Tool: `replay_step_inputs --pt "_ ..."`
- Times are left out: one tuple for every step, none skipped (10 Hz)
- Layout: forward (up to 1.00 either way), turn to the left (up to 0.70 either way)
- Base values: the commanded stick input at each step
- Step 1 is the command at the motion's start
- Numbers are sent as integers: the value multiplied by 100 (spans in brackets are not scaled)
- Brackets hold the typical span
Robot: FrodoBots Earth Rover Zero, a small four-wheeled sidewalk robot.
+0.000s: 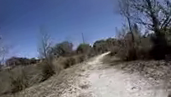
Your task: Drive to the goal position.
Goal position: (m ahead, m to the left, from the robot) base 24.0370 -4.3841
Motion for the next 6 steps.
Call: replay_step_inputs --pt "50 0" --pt "50 0" --pt "50 0" --pt "50 0" --pt "50 0" --pt "50 0"
